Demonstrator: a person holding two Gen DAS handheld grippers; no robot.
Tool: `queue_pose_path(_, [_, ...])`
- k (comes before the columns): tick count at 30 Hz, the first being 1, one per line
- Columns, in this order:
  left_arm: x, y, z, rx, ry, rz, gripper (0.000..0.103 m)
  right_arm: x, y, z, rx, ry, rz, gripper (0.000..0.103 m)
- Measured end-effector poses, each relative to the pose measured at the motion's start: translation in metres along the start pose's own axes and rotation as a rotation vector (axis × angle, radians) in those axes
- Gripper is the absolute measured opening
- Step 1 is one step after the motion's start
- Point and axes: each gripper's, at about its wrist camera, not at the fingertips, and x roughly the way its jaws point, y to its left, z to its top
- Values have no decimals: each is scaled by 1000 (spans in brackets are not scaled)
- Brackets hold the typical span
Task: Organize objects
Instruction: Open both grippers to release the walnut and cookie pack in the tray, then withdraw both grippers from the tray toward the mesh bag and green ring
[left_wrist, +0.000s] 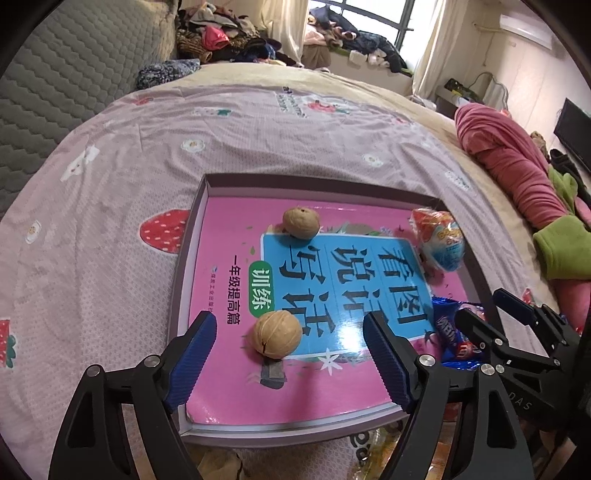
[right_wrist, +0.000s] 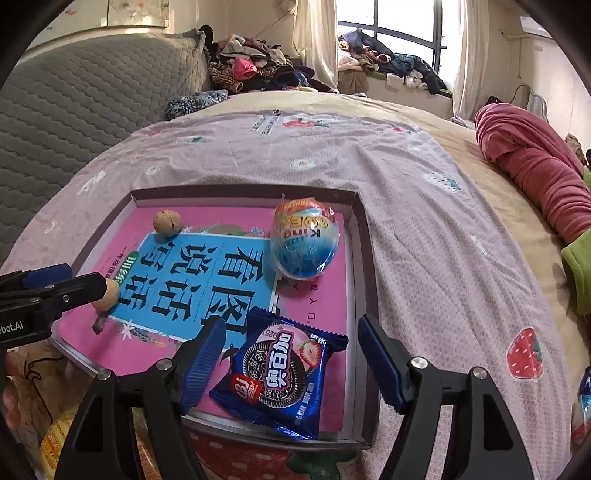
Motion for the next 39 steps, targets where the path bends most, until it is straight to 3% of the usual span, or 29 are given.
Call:
queue_pose_path(11, [-25, -7, 1, 21, -39, -20, 85, -30, 3, 8, 9, -79, 5, 90])
queue_pose_path(14, [-32, -11, 1, 38, -55, -14, 92, -38, 3, 9, 14, -103, 10, 91])
queue_pose_path(16, [-37, -11, 1, 37, -70, -17, 103, -44, 3, 11, 21, -121, 13, 93])
queue_pose_path(32, [-82, -17, 1, 53, -162, -18, 103, -105, 9, 18, 23, -288, 28, 101])
queue_pose_path(39, [-123, -21, -11, 74, -251, 73, 103, -140, 15, 16, 4, -352, 20, 101])
